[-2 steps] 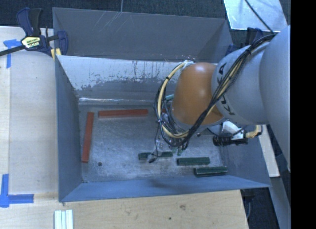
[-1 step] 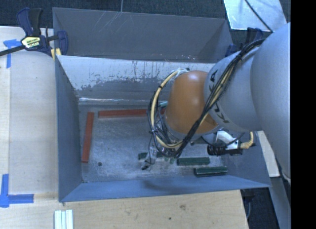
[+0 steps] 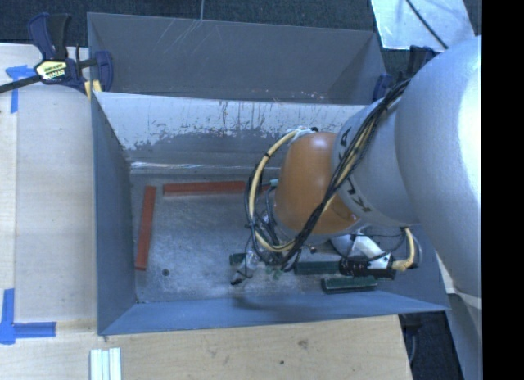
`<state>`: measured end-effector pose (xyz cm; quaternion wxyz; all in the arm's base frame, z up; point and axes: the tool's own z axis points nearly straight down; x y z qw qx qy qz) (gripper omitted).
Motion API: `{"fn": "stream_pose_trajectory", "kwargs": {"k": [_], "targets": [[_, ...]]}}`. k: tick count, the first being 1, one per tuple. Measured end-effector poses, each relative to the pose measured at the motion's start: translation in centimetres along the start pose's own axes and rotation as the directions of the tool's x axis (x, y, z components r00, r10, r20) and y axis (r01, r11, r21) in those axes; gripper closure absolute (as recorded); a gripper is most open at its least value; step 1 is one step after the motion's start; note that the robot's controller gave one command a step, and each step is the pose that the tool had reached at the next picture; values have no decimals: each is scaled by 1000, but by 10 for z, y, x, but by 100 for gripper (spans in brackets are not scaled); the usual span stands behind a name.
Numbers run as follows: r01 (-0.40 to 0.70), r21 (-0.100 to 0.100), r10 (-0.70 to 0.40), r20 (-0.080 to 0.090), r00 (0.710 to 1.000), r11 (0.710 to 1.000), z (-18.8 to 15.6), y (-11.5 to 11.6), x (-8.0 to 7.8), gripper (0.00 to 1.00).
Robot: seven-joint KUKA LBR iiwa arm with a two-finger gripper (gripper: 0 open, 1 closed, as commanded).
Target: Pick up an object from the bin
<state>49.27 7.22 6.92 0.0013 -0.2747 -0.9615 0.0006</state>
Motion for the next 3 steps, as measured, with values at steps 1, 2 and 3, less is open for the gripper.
{"fn": "stream_pose_trajectory", "kwargs": {"k": [1,2,3], "targets": [[1,-1,-1,0,1000,1000,0,0,0,0],[-1,-2,1,2,1000,1000,-1,0,-1,100],[1,-8,-1,10,1000,1000,-117,1,-3,100]]}}
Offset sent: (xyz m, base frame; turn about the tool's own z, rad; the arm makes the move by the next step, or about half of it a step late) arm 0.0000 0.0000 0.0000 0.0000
